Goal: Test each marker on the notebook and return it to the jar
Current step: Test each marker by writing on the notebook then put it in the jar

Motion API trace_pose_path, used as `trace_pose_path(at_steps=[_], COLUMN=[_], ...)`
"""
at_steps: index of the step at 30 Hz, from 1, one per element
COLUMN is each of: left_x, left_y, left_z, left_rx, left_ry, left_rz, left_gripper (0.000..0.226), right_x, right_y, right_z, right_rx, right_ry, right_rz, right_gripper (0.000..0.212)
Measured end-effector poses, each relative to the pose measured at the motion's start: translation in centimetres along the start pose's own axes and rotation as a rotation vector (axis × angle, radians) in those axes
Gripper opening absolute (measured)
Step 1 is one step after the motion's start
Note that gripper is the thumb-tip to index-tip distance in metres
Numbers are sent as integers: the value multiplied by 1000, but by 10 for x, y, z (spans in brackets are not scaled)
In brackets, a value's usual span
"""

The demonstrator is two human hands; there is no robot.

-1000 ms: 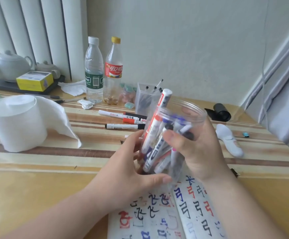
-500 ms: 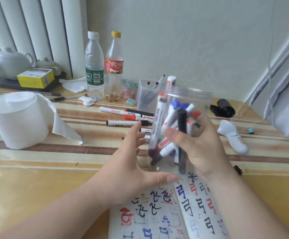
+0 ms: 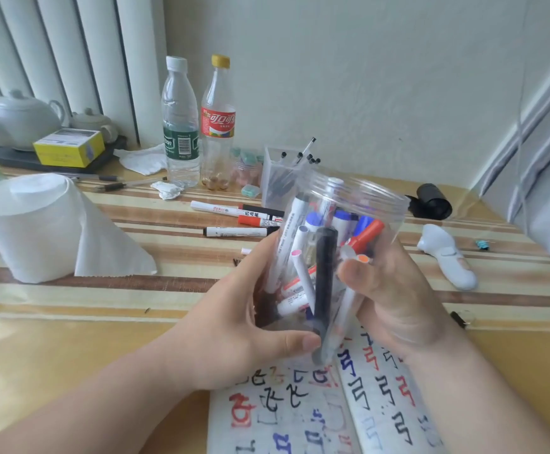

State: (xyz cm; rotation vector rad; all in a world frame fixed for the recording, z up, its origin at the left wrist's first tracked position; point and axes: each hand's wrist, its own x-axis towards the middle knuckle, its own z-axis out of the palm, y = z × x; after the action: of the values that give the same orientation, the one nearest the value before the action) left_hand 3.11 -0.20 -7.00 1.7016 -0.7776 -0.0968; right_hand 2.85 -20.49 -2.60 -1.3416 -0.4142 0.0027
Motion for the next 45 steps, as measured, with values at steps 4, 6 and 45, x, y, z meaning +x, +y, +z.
trace_pose_path(at_steps=[4, 6, 45], left_x=[-4, -5, -6], left_y=[-3, 1, 3], left_z=[4, 7, -6], left_rx=[88, 133, 186], left_ry=[56, 152, 416], left_rz=[-60, -115, -8], left_gripper=[117, 132, 112], right_x=[6, 7, 0], right_y=[-3, 2, -16], right_z=[-10, -14, -51], right_rx=[12, 14, -254], right_ry=[95, 193, 270], right_rz=[12, -30, 10], right_gripper=[67, 65, 53])
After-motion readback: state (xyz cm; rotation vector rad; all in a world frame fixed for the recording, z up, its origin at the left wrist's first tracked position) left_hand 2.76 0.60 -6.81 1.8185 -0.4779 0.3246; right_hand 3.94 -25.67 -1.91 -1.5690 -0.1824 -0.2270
